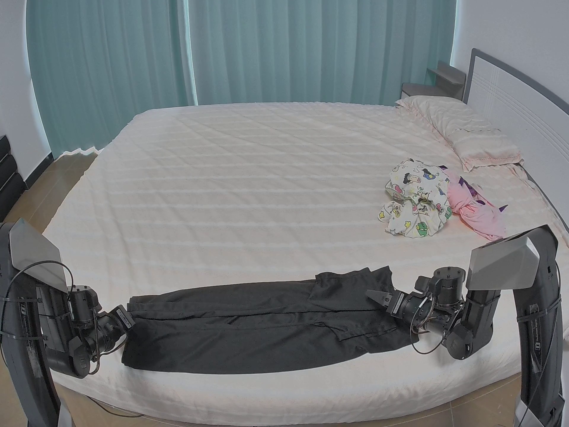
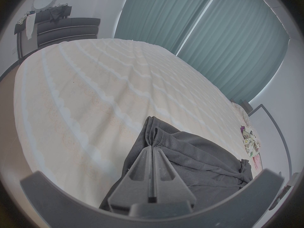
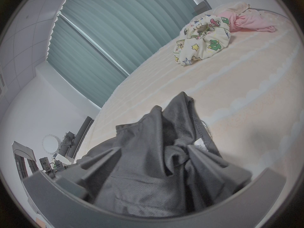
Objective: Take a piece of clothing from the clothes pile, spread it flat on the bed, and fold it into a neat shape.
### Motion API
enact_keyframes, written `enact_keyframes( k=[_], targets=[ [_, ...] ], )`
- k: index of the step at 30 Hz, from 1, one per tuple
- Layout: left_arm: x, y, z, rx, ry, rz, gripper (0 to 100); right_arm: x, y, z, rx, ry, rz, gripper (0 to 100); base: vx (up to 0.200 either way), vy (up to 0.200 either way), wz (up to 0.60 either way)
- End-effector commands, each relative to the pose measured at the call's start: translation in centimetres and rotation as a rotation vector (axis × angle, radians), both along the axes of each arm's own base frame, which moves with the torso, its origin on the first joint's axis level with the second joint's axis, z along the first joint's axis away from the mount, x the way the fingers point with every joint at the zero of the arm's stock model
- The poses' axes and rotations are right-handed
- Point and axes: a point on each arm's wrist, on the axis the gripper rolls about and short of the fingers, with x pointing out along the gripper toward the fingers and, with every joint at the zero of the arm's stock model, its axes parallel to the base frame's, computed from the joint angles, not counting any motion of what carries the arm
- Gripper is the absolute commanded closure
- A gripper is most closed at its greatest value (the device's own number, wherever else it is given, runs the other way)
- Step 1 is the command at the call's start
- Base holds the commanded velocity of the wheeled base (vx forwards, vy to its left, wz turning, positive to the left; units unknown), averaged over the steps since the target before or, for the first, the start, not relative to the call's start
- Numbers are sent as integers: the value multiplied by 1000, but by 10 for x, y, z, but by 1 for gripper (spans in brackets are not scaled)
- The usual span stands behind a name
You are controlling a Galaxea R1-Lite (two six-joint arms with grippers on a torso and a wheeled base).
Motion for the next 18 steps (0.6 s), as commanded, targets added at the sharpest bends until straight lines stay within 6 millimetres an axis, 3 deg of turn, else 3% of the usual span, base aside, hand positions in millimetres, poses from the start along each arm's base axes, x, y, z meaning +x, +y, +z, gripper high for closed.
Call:
enact_keyframes(
  k=[1,18],
  targets=[
    [1,0,1,1,-13,2,100,4,1,-7,-8,20,3,100,0,0,0],
    [-1,8,1,6,-10,27,100,-6,-14,-2,-41,1,-81,100,0,0,0]
  ],
)
